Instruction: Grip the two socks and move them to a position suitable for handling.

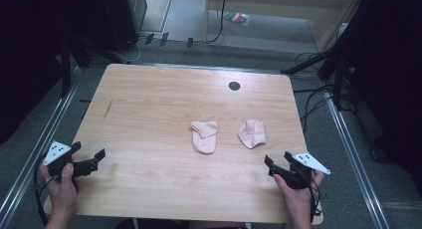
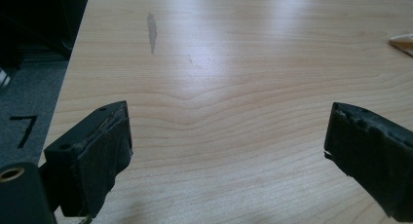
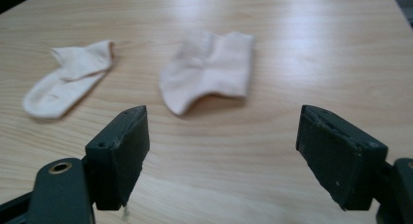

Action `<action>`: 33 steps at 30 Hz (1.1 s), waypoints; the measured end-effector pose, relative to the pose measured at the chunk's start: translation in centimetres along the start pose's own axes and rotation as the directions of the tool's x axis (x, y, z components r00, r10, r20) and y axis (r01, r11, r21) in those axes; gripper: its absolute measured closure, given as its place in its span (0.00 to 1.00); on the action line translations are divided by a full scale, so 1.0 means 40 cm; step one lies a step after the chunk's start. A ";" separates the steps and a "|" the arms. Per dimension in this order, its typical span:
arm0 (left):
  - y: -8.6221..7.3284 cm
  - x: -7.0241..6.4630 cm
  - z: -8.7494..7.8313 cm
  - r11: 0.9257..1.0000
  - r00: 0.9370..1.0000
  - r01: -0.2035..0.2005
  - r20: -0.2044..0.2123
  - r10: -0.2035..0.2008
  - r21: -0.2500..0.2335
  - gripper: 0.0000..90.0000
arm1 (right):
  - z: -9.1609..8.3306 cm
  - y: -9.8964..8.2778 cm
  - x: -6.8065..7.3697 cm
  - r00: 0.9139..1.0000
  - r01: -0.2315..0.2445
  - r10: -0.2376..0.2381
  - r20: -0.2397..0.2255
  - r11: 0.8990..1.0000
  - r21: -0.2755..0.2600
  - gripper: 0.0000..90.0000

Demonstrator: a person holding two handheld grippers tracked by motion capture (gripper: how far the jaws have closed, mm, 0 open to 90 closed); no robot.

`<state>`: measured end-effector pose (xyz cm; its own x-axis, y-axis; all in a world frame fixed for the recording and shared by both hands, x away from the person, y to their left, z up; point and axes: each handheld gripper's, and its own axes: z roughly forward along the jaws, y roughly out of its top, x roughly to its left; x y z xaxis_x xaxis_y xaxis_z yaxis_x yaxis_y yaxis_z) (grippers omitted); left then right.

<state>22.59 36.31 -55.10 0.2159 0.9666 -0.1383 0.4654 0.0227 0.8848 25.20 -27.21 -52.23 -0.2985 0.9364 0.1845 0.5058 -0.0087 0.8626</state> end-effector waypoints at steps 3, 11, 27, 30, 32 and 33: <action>0.001 0.002 0.001 1.000 1.000 0.004 0.006 -0.004 0.004 0.04 | 0.023 0.032 0.068 0.998 0.066 -0.066 -0.008 0.998 0.012 0.23; 0.002 0.004 0.002 1.000 1.000 0.005 0.008 -0.005 0.014 0.04 | 0.098 0.065 0.158 0.991 0.130 -0.129 -0.041 0.991 0.026 0.27; 0.002 0.006 0.004 1.000 1.000 0.017 0.015 -0.018 0.013 0.04 | 0.263 0.102 0.322 0.939 0.290 -0.269 -0.214 0.954 0.075 0.37; 0.002 0.006 0.004 1.000 1.000 0.018 0.016 -0.019 0.014 0.04 | 0.302 0.096 0.348 0.924 0.337 -0.312 -0.219 0.937 0.087 0.38; 0.002 0.006 0.004 1.000 1.000 0.018 0.017 -0.019 0.013 0.04 | 0.328 0.095 0.362 0.917 0.351 -0.321 -0.238 0.931 0.096 0.37; 0.002 0.006 0.004 1.000 1.000 0.019 0.017 -0.019 0.014 0.04 | 0.357 0.093 0.372 0.911 0.361 -0.321 -0.258 0.924 0.126 0.33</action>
<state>22.83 36.51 -55.14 0.2216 0.9614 -0.1630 0.4810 0.0376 0.8759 34.21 -8.28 -53.00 -0.6432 0.7656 0.0130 0.4618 0.3743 0.8042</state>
